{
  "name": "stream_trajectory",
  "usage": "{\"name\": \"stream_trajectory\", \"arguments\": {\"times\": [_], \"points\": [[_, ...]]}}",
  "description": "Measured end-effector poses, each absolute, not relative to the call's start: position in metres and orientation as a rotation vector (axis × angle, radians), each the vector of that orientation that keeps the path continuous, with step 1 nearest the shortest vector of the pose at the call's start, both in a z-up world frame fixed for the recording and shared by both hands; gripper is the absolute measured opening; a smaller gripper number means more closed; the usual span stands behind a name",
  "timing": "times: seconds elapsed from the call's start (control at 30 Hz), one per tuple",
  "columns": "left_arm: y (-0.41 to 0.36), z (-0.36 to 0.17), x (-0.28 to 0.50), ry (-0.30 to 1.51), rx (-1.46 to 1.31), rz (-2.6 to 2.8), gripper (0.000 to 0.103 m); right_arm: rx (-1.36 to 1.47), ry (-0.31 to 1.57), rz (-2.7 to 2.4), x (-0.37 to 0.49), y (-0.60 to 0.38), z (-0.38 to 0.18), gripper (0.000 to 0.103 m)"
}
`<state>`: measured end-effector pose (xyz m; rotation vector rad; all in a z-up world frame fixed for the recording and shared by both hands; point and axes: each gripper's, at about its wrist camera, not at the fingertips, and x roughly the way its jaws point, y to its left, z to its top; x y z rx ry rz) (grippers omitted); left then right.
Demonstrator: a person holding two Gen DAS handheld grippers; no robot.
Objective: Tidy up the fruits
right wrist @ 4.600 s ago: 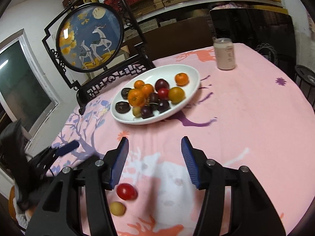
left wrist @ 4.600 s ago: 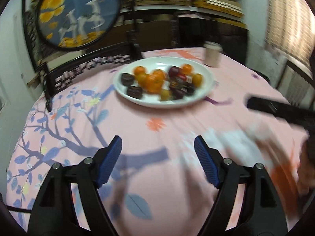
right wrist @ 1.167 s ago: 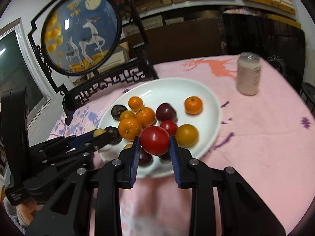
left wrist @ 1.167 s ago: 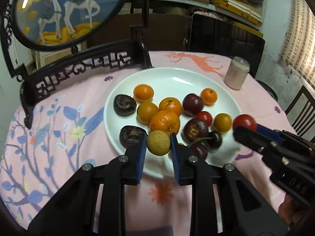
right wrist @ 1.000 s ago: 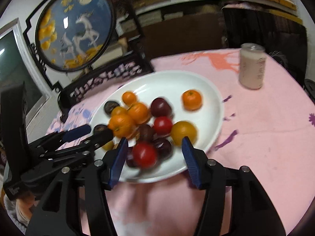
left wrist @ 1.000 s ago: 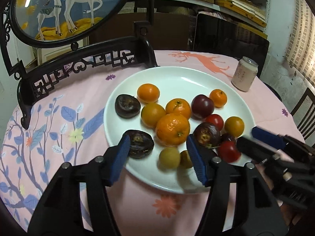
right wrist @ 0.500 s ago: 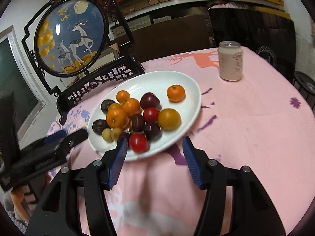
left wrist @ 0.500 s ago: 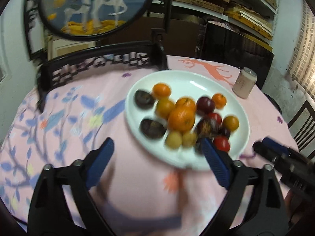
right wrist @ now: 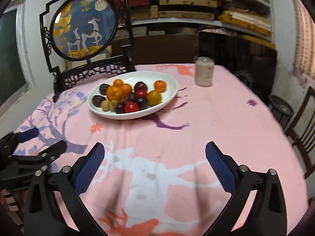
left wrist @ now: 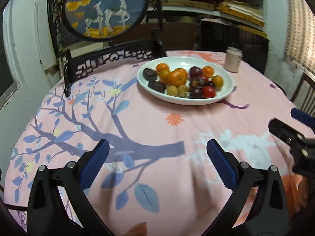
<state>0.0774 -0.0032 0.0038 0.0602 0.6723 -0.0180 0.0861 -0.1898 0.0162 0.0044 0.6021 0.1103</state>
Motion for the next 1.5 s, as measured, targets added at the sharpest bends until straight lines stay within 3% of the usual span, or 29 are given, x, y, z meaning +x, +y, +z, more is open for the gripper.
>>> {"name": "stream_trajectory", "arguments": {"times": [0.1,0.4,1.5], "points": [[-0.003,0.008,0.069,0.644,0.048,-0.03,0.101,0.008,0.53,0.102,0.075,-0.192,0.02,0.102],[-0.008,0.006,0.07,0.666,0.068,-0.016,0.101,0.066,0.675,0.168,0.088,-0.189,0.002,0.102],[-0.014,0.018,0.058,0.611,0.083,-0.022,0.101,0.079,0.657,0.196,0.08,-0.187,0.009,0.102]]}}
